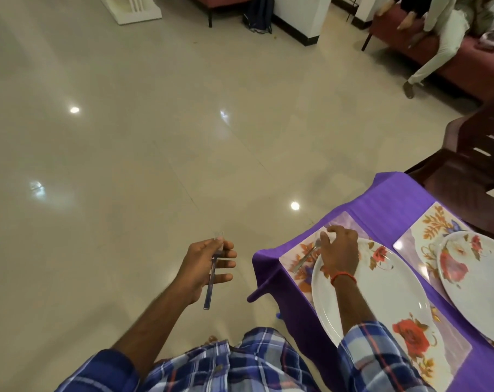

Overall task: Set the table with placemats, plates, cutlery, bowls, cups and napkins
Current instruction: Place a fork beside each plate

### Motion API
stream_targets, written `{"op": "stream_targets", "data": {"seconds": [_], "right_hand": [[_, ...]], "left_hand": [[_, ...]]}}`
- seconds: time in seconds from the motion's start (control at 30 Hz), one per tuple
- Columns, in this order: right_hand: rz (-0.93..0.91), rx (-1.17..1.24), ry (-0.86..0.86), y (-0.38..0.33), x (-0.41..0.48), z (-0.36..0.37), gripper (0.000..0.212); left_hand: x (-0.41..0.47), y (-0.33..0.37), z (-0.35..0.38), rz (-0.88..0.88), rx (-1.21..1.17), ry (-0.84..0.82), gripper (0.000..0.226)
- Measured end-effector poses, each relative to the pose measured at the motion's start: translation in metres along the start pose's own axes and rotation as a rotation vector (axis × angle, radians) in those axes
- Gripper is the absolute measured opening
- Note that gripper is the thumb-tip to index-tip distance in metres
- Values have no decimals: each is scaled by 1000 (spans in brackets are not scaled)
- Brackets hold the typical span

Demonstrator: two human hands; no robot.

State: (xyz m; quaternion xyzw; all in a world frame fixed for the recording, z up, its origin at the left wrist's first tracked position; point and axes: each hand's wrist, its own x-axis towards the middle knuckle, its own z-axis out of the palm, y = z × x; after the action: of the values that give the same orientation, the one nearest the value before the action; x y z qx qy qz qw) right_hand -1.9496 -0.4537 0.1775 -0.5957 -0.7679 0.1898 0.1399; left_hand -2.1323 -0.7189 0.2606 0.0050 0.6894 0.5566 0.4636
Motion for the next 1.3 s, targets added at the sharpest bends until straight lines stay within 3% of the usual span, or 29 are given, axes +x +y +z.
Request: {"op": "stream_targets", "data": {"seconds": [0.2,0.33,0.73,0.97,1.3], "right_hand": [[-154,327,-197,-52,-31,-12,4],[-168,512,-311,-95,-36,-19,5],[-173,762,-718,-226,19,3,17],[-122,879,-692,-261,73,14,18],[57,950,-494,-273,137,23,18]], "left_hand": [[9,10,4,12,4,-56,30],[18,19,6,75,-47,-84,30],[97,100,4,174,-31,-161,32],[152,152,13,169,-8,-190,30],[218,197,27,144,63,-264,18]]}}
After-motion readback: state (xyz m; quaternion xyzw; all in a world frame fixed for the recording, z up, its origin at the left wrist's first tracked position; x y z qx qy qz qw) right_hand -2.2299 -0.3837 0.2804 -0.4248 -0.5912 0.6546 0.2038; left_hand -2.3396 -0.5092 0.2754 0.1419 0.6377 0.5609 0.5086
